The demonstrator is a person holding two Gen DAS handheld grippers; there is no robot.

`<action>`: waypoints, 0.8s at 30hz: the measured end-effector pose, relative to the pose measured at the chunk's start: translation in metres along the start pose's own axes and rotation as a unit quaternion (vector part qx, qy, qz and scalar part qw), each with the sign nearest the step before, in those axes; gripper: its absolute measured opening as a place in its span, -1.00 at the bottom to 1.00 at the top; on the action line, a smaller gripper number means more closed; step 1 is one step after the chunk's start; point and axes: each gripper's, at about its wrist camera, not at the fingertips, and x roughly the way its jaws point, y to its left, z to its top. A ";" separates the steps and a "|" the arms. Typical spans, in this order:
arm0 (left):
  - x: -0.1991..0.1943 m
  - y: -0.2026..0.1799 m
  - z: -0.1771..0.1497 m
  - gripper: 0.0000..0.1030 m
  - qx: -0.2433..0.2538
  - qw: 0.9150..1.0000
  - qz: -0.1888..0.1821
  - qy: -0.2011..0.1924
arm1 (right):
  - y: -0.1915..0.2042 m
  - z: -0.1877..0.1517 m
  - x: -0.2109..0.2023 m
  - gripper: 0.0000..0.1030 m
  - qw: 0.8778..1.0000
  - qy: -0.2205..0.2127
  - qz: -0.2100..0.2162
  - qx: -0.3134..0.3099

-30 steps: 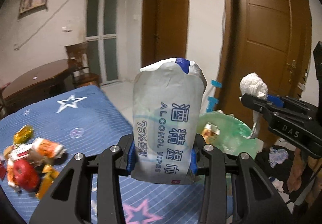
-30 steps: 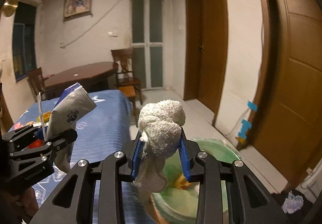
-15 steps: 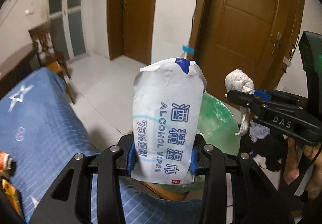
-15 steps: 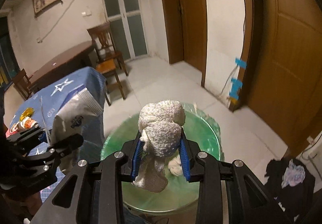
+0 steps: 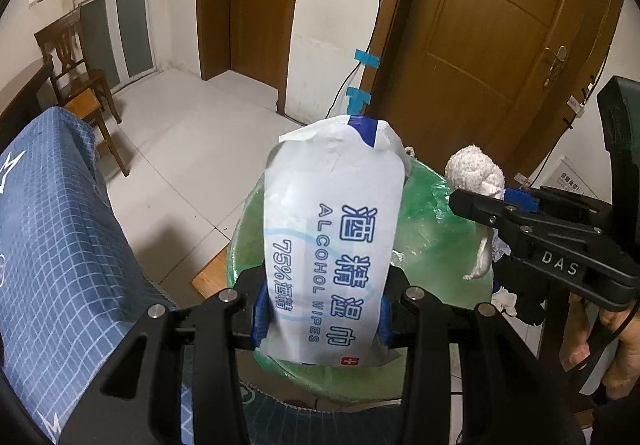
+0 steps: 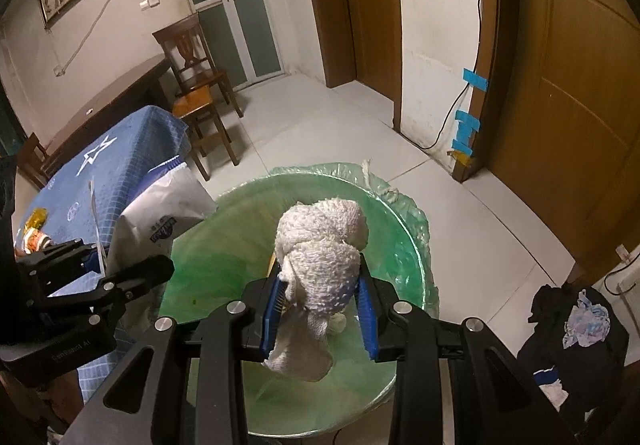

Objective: Collect trash
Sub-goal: 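Open the left tool releasing the wipes pack into the bin while the right tool releases the cloth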

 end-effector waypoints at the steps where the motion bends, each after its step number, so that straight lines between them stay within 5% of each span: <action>1: 0.001 0.000 0.000 -0.26 0.000 1.000 -0.001 0.001 | 0.001 -0.001 0.000 -0.34 1.000 0.000 -0.001 0.000; 13: 0.009 -0.004 0.005 -0.22 -0.005 1.000 0.002 0.005 | 0.011 -0.011 -0.006 -0.32 1.000 -0.006 0.003 0.001; 15: 0.009 -0.004 0.004 -0.10 -0.006 1.000 0.003 0.006 | 0.009 -0.012 -0.006 -0.25 1.000 -0.007 0.004 0.003; 17: 0.007 -0.002 0.004 0.25 -0.010 1.000 0.007 0.000 | 0.007 -0.013 -0.007 0.00 1.000 -0.010 0.005 0.009; 19: 0.005 -0.001 0.004 0.35 -0.014 1.000 0.009 -0.005 | 0.003 -0.015 -0.009 0.23 1.000 -0.015 0.006 0.016; 24: 0.002 -0.001 0.001 0.41 -0.014 1.000 0.012 -0.007 | -0.002 -0.022 -0.014 0.28 0.999 -0.022 0.009 0.031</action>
